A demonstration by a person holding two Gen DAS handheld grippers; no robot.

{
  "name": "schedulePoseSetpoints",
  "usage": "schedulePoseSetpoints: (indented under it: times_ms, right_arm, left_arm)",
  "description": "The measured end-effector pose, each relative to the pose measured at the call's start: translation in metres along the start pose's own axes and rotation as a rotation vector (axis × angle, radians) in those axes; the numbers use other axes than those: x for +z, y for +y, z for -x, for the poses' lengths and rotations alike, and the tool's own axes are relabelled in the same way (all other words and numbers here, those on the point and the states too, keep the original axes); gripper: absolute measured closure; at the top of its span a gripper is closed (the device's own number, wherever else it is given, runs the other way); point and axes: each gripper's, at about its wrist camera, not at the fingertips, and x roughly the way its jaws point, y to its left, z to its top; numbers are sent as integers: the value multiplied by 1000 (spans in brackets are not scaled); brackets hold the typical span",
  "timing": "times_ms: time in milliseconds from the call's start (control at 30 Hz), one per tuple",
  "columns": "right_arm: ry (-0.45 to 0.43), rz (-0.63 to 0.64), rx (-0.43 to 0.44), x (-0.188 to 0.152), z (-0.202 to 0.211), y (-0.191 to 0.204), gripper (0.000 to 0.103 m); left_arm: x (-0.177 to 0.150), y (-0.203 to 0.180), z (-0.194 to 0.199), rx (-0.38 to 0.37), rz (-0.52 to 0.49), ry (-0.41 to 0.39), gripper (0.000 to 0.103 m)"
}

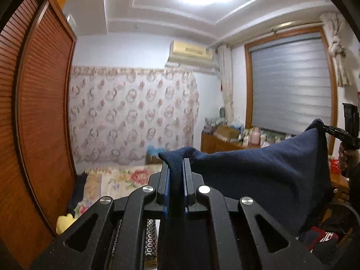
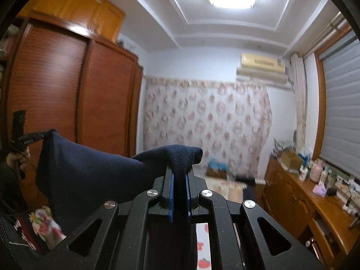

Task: Fold small clothes
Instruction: 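Lower the navy T-shirt onto the sheet and open both grippers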

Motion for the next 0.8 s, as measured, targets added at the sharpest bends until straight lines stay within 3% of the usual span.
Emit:
schedulePoseSetpoints:
  times_ms: [133, 267, 333, 400, 433, 500, 533, 667, 800]
  right_arm:
    - [146, -13, -15, -36, -89, -22, 95]
    - [311, -54, -65, -92, -197, -48, 93]
    - [429, -71, -118, -123, -250, -58, 80]
    - [499, -87, -168, -151, -284, -65, 77]
    - [516, -99, -164, -161, -291, -66, 77]
    - [537, -126, -153, -176, -296, -65, 69]
    - [532, -137, -145, -182, -292, -62, 67]
    - [523, -163, -95, -186, -280, -66, 59]
    - [523, -229, -55, -213, -244, -74, 50]
  left_arm:
    - [-27, 9, -72, 28, -4, 110, 93]
    - [-74, 24, -169, 92, -15, 249, 89]
    - [-97, 37, -215, 149, -24, 336, 81]
    - [-109, 43, -232, 130, -1, 383, 57]
    - [-115, 44, -233, 126, 6, 396, 54]
    - [-125, 39, -230, 122, 9, 422, 35]
    - [-128, 34, -225, 111, 7, 428, 31]
    - [-142, 19, -194, 90, 2, 436, 28]
    - [-159, 11, -165, 81, 11, 433, 28]
